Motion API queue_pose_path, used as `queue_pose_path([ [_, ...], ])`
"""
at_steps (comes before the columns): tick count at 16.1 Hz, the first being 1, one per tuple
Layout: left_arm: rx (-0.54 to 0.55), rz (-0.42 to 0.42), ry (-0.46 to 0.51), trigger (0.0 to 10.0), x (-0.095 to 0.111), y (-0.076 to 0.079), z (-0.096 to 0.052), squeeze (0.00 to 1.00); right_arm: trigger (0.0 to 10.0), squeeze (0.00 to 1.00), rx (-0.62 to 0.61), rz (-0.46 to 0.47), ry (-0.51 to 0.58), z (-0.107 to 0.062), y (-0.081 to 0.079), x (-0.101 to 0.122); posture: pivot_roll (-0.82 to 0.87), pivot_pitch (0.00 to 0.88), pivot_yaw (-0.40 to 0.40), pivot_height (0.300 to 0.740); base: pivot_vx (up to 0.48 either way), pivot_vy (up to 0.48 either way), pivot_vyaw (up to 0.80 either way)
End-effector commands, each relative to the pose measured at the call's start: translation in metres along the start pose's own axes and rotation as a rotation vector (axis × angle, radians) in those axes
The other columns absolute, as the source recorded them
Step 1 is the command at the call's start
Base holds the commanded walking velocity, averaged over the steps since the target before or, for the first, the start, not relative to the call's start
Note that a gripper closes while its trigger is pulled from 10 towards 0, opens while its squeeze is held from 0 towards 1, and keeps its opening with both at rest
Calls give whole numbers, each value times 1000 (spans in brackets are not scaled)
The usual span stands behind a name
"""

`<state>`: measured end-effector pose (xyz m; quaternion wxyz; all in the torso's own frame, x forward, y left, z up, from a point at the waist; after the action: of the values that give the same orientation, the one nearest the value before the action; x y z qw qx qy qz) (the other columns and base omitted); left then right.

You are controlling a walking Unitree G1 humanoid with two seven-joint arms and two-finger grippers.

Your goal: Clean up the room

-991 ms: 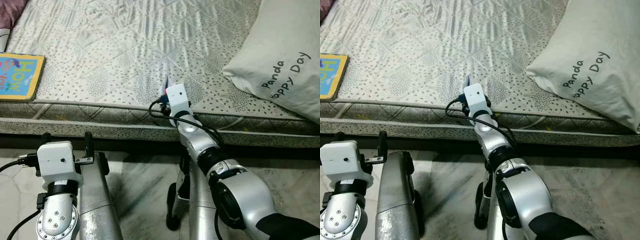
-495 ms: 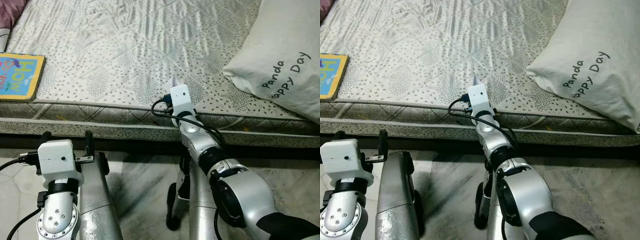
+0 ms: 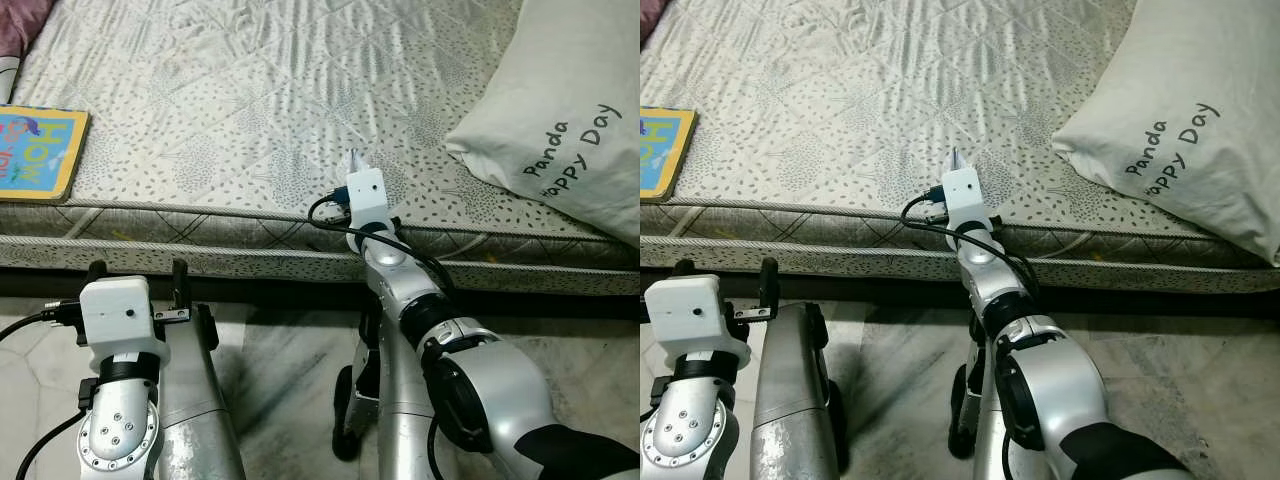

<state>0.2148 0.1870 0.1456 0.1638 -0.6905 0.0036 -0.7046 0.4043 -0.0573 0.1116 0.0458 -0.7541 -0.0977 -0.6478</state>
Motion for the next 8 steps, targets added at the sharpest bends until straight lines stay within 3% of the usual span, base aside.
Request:
queue_pose_path([
  [1,-2,11,-30,10000,-7,0,-1,0,0,0,-13,21,-14,-1,4,-5,229,249,-84,496,0,0,0],
  [5,-16,4,-10,10000,-6,4,9,0,0,0,-6,27,23,0,6,3,202,206,-73,496,0,0,0],
  [8,-59,-18,18,10000,-7,17,26,0,0,0,-14,42,82,-2,15,8,126,136,-40,496,0,0,0],
])
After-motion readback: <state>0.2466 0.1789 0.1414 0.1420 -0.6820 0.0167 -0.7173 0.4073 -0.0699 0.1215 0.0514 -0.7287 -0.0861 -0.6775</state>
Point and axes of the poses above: a point about 5 cm out from each wrist's last joint towards the gripper, its own z axis pointing out of the wrist towards the gripper, its own x axis along the axis of the wrist's last joint, y = z × x, the point moved 3 cm from there along z, pointing out of the wrist towards the gripper, and after that the axes turned 4 degrees about z, right-handed, at the moved point
